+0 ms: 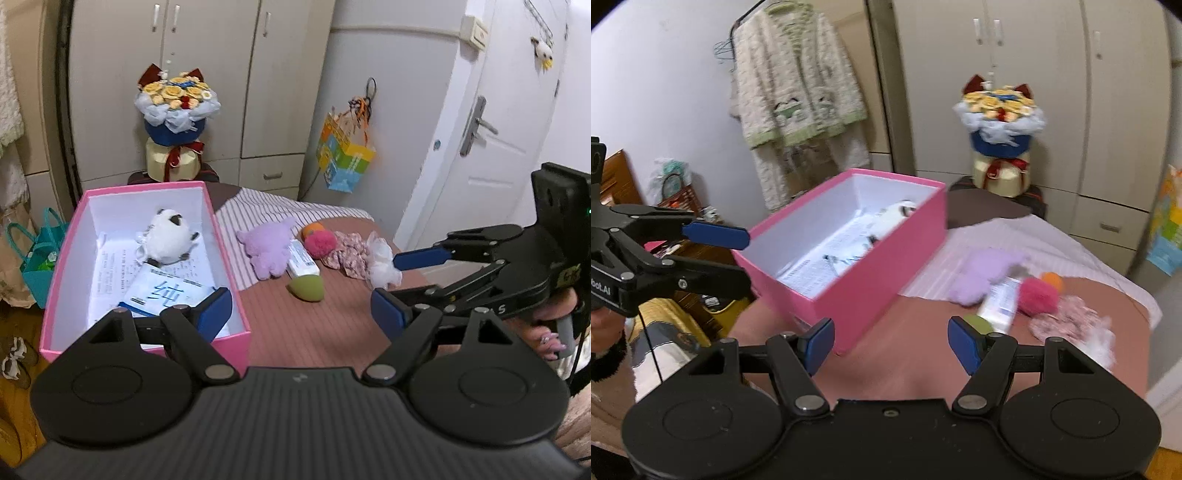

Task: Organize soft objects
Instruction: 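Withdraw the left gripper from the box and reach toward the green sponge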

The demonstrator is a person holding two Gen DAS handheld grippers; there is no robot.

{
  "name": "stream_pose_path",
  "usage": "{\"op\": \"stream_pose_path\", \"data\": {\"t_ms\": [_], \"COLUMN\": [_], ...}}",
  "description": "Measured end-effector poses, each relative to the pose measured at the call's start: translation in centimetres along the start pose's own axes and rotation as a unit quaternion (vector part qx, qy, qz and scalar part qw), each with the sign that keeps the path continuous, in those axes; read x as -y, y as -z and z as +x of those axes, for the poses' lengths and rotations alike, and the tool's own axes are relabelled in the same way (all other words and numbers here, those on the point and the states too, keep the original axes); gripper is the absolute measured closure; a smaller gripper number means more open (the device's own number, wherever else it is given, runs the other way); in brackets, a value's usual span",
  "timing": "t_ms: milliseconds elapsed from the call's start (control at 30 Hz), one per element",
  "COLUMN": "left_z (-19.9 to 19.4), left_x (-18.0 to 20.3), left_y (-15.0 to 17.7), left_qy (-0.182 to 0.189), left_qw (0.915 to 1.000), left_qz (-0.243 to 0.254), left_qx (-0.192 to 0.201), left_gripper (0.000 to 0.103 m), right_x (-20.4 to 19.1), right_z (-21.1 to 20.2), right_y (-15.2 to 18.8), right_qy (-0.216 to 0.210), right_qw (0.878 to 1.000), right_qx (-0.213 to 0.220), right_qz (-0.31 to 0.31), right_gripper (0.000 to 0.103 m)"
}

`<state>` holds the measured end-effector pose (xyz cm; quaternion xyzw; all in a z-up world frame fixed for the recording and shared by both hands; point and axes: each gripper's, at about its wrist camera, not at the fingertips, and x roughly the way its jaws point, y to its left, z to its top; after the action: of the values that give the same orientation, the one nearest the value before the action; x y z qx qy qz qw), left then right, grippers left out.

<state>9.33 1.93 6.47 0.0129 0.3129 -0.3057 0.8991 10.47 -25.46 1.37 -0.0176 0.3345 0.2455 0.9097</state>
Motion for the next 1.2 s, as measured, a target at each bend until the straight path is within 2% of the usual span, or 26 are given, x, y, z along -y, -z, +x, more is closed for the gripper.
{"op": "stream_pose_path", "data": {"t_ms": [100, 233, 367, 633, 700, 900, 1200], "left_z": [1.3, 3.3, 5.7, 10.6, 11.8, 15.2, 20.2], "left_x": [1.1, 2.5, 3.4, 4.7, 4.9, 5.0, 4.1], "left_y": [0.1, 0.4, 0.7, 0.9, 0.8, 0.6, 1.3], "left_qy": [0.011, 0.008, 0.018, 0.025, 0.021, 0.000, -0.038], "left_qw": [0.9998, 0.9995, 0.9992, 0.9986, 0.9987, 0.9991, 0.9989], "left_qz": [0.010, 0.028, 0.030, 0.036, 0.035, 0.031, 0.011], "left_qx": [-0.010, -0.015, -0.020, -0.031, -0.031, -0.028, -0.024], "left_gripper": [0.021, 0.021, 0.021, 0.022, 0.022, 0.022, 0.022], "right_x": [1.5, 3.8, 6.0, 9.9, 10.8, 13.5, 16.6], "right_z": [-0.8, -1.5, -1.0, 1.1, 1.5, 3.4, 7.4], "right_y": [1.3, 3.3, 5.0, 7.2, 7.4, 7.7, 8.1], "right_qy": [0.011, 0.025, 0.030, 0.090, 0.107, 0.126, 0.119], "right_qw": [1.000, 0.999, 0.998, 0.993, 0.990, 0.987, 0.991], "right_qx": [0.008, 0.030, 0.055, 0.077, 0.079, 0.085, 0.066], "right_qz": [0.006, 0.010, 0.017, -0.030, -0.039, -0.043, -0.006], "right_gripper": [0.030, 0.030, 0.030, 0.030, 0.030, 0.020, 0.019]}}
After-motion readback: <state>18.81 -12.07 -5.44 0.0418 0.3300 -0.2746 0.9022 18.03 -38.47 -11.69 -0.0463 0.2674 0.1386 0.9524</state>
